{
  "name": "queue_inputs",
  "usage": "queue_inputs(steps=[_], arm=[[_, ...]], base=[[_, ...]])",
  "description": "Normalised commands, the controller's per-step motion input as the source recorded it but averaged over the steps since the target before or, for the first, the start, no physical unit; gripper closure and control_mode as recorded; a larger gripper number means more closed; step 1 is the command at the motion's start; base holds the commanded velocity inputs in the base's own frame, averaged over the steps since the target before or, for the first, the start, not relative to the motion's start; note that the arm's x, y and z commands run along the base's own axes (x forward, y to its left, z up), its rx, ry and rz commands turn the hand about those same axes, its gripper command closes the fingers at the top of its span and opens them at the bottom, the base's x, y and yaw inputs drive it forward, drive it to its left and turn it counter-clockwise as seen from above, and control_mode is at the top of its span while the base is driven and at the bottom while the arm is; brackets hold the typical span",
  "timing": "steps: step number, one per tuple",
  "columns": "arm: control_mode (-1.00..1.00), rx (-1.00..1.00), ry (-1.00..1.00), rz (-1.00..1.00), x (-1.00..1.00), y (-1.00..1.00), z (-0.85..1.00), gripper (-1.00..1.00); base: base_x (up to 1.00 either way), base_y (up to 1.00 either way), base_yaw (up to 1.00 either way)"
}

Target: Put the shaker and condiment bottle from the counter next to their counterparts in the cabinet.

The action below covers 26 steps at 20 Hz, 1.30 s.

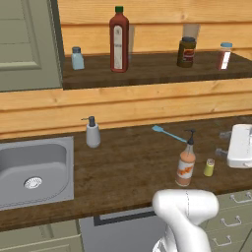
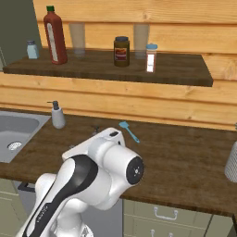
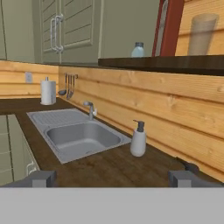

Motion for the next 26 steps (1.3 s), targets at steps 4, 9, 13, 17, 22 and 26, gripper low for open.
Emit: queue_inputs(steps=[4,9,13,17,22,26], arm=[[-1.00,0.00,-0.02,0.00,-0.03,0.01,-0.11,-1.00],[-1.00,0.06,0.00,-0.04,0.00,0.00,-0.19,-1.00],[-1.00,0.06,0.00,-0.09,0.00,0.02,-0.22,-1.00],[-1.00,0.07,0.00,-0.10,0.00,0.09,-0.16,-1.00],[-1.00,0.01,0.00,-0.06,0.00,0.21,-0.04,-1.00],[-1.00,0.00,0.00,0.00,0.05,0.13,-0.02,-1.00]], base=[[0.00,0.00,0.00],[0.00,0.00,0.00],[0.00,0.00,0.00],[0.00,0.00,0.00],[0.00,0.00,0.00],[0.00,0.00,0.00]])
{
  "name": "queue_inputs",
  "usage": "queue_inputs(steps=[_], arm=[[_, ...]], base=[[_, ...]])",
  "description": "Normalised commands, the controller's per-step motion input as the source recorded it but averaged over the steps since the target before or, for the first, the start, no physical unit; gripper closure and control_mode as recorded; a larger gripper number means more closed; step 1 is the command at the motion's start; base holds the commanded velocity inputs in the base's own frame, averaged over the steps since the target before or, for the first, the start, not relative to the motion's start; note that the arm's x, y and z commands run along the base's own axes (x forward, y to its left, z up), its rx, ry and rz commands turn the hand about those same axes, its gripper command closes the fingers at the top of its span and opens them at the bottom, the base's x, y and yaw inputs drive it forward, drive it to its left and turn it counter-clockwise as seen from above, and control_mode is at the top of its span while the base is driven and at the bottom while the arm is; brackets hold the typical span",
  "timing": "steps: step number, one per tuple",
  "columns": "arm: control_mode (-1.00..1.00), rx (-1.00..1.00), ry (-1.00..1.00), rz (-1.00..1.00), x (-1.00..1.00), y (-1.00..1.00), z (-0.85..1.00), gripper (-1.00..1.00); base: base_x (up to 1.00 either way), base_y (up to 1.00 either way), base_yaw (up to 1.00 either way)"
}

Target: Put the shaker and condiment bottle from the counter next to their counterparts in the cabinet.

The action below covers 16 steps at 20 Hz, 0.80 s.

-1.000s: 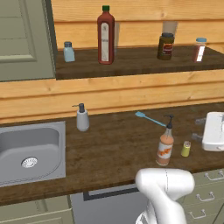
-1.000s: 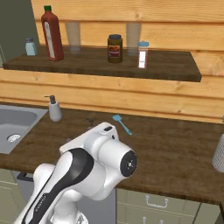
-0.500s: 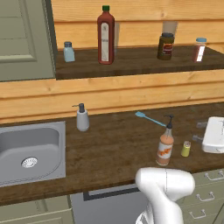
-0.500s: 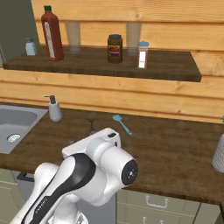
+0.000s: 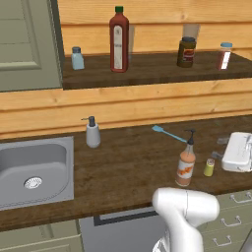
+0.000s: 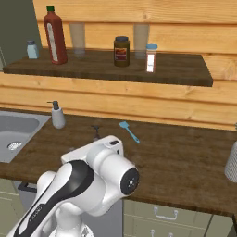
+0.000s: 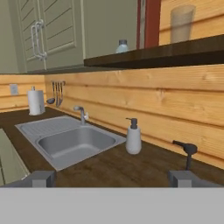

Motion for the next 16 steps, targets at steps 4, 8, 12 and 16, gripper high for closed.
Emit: queue_inputs(steps=[4,8,12,16], arm=[[-1.00,0.01,0.00,0.00,0.11,0.01,-0.06,-1.00],[-1.00,0.04,0.00,0.00,0.14,0.00,-0.12,-1.00],[-1.00,0.00,0.00,0.00,0.18,0.00,-0.20,-1.00],[-1.00,0.00,0.00,0.00,0.23,0.00,-0.22,-1.00]], base=[[0.00,0.00,0.00],[0.00,0.00,0.00],[0.00,0.00,0.00],[0.00,0.00,0.00]])
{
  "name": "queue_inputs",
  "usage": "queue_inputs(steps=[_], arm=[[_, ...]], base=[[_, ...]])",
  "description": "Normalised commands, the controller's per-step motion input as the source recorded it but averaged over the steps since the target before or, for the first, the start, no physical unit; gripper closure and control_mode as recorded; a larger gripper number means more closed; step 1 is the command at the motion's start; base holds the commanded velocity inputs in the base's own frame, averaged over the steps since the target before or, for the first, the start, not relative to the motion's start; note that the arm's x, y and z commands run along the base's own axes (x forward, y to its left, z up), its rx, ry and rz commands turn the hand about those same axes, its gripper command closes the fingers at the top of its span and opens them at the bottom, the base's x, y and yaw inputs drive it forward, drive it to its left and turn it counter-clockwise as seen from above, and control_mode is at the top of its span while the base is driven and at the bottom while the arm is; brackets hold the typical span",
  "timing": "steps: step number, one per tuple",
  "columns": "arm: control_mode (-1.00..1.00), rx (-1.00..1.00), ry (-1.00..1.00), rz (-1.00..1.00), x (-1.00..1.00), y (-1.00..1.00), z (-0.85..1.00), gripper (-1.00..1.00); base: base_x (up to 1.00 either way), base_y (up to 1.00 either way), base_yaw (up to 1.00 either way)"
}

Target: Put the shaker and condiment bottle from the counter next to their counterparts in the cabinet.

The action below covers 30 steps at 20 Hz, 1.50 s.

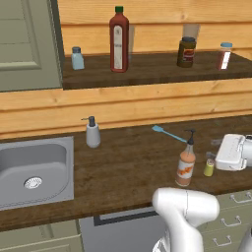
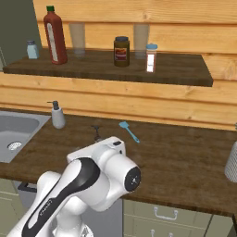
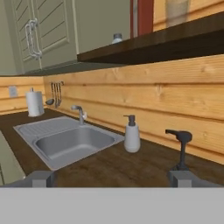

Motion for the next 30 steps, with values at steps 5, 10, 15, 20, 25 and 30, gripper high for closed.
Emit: queue_inputs(steps=[5,10,15,20,25,30], arm=[[-1.00,0.00,0.00,0.00,0.34,0.01,-0.21,-1.00],[-1.00,0.03,0.00,-0.01,0.36,0.00,-0.18,-1.00],[-1.00,0.03,0.00,0.00,0.27,0.00,-0.19,-1.00],[-1.00,0.01,0.00,0.00,0.19,0.00,-0.20,-1.00],[-1.00,0.01,0.00,0.00,0.13,0.00,-0.16,-1.00],[-1.00,0.01,0.00,0.00,0.23,0.00,-0.12,-1.00]], base=[[0.00,0.00,0.00],[0.00,0.00,0.00],[0.00,0.00,0.00],[0.00,0.00,0.00],[0.00,0.00,0.00],[0.00,0.00,0.00]])
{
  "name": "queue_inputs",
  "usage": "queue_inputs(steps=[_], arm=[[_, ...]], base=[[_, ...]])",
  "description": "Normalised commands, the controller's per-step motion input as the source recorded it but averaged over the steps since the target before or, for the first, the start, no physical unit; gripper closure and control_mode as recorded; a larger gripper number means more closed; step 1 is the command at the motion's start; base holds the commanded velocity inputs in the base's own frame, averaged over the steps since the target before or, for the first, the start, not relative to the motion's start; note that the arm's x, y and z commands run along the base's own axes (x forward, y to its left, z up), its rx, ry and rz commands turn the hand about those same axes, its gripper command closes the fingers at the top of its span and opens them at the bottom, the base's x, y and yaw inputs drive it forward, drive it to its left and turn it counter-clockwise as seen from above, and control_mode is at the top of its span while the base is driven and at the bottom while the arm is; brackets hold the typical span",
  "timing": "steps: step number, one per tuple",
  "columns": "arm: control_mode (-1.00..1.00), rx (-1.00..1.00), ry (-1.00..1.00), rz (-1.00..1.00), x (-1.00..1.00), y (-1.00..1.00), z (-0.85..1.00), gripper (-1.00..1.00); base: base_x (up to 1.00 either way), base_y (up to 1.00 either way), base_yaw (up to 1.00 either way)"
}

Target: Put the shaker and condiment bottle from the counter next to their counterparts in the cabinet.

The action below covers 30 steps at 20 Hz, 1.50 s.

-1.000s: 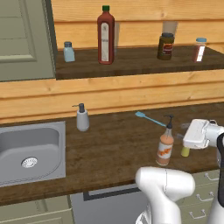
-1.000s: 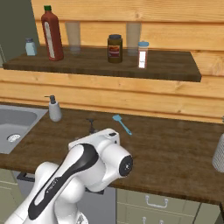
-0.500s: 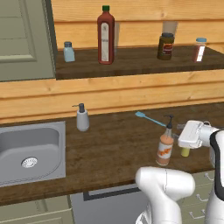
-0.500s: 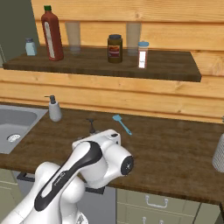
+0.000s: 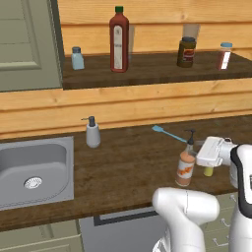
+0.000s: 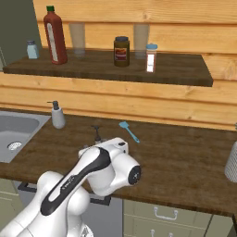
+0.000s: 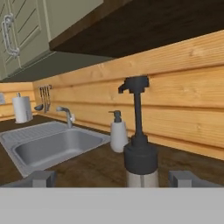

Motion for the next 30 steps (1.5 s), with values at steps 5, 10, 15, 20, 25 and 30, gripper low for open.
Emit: queue_inputs(steps=[5,10,15,20,25,30], arm=[[-1.00,0.00,0.00,0.00,0.18,0.02,-0.09,-1.00],[-1.00,0.00,0.00,0.00,0.16,0.05,-0.11,-1.00],[-1.00,0.00,0.00,0.00,0.13,0.19,-0.17,1.00],[-1.00,0.04,0.00,0.00,0.07,0.00,-0.12,1.00],[-1.00,0.07,0.00,0.00,0.00,0.00,-0.07,1.00],[-1.00,0.11,0.04,0.00,0.07,0.00,0.00,1.00]], base=[[0.00,0.00,0.00],[0.00,0.00,0.00],[0.00,0.00,0.00],[0.00,0.00,0.00],[0.00,0.00,0.00],[0.00,0.00,0.00]])
